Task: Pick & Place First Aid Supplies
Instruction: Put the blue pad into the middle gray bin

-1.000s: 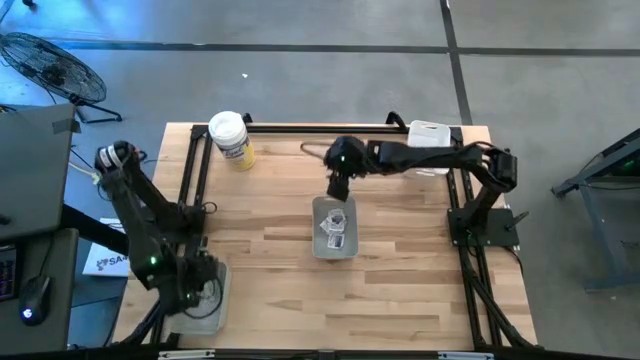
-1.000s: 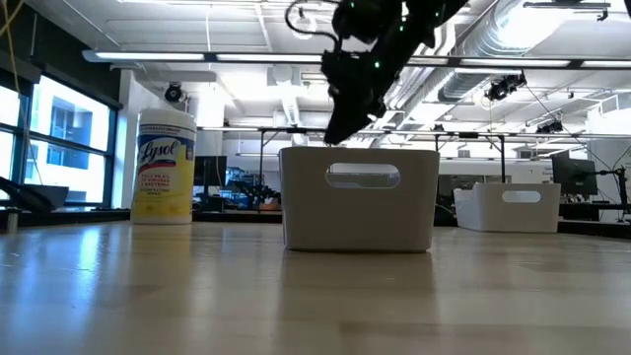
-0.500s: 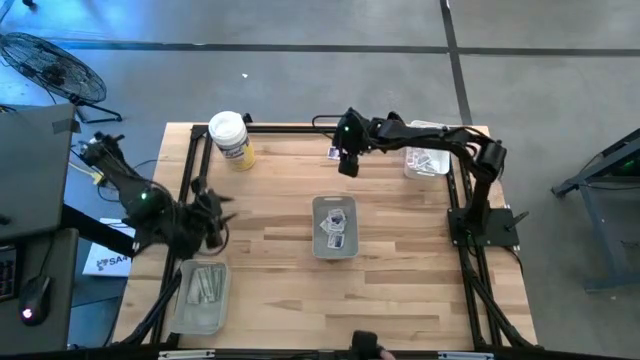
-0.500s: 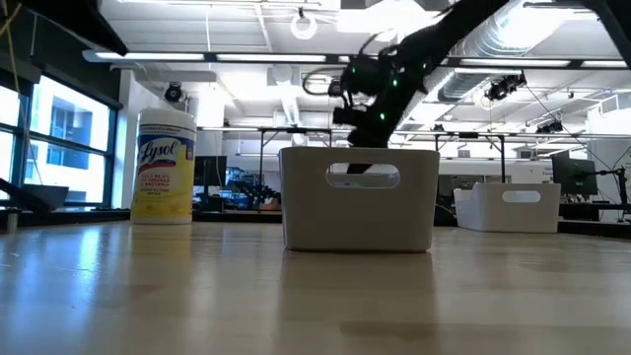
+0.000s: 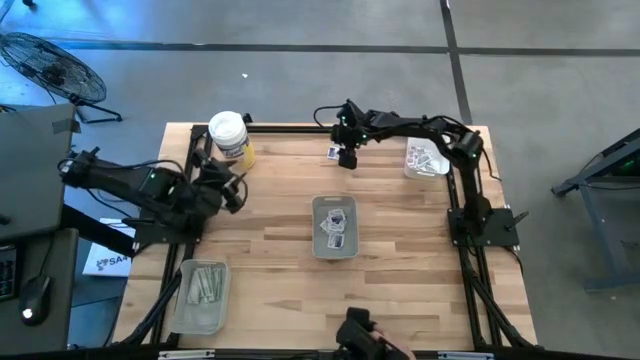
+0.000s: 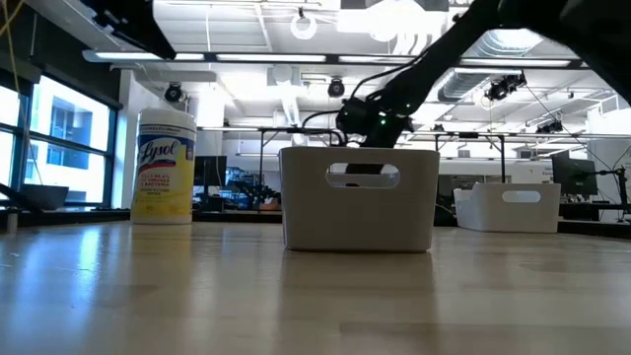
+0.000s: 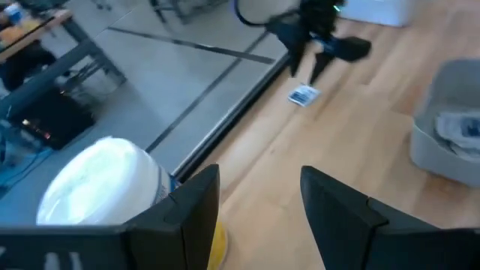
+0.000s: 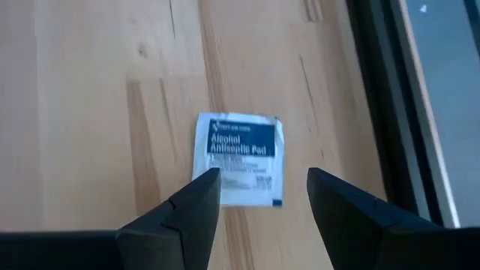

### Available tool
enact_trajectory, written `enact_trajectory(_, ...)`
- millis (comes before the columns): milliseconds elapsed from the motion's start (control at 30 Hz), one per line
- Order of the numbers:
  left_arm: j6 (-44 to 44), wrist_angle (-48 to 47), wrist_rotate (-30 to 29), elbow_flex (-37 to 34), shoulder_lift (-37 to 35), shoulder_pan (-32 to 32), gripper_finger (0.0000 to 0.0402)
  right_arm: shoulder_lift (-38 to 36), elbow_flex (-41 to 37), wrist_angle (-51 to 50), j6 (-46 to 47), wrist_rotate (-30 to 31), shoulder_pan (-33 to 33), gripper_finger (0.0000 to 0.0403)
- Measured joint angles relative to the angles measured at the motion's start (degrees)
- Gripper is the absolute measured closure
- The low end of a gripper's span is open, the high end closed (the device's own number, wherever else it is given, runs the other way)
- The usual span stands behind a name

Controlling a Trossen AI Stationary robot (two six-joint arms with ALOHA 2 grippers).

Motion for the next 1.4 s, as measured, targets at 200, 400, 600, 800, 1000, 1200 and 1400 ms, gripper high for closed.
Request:
enact_trajectory(200,0.46,2.02,0.88,0.0,1.26,6.05,0.0218,1.78,2.12,-3.71,-2.8,1.74,0.24,0.0208)
enact_trajectory(400,-0.18,2.05,1.99,0.0,3.66,9.05,0.0218,1.78,2.01,-4.64,-4.42,6.37,1.55,0.0208)
enact_trajectory(600,-1.54,2.41,2.2,0.0,6.19,9.14,0.0218,2.08,2.01,-0.45,-5.32,7.83,2.94,0.0208)
enact_trajectory(800,-3.97,2.49,3.88,0.0,7.4,9.08,0.0218,2.94,2.06,-5.22,-5.78,8.15,2.84,0.0208)
enact_trajectory(1000,-6.48,2.47,3.81,0.0,7.56,9.08,0.0218,2.74,2.15,-11.28,-5.58,9.92,3.85,0.0208)
enact_trajectory(1200,-7.72,2.3,3.79,0.0,7.53,9.08,0.0218,1.85,2.22,-21.4,-3.82,14.62,6.18,0.0208)
enact_trajectory(1400,-9.62,1.81,3.78,0.0,7.53,9.08,0.0218,1.49,2.12,-28.66,-1.03,16.41,7.38,0.0208)
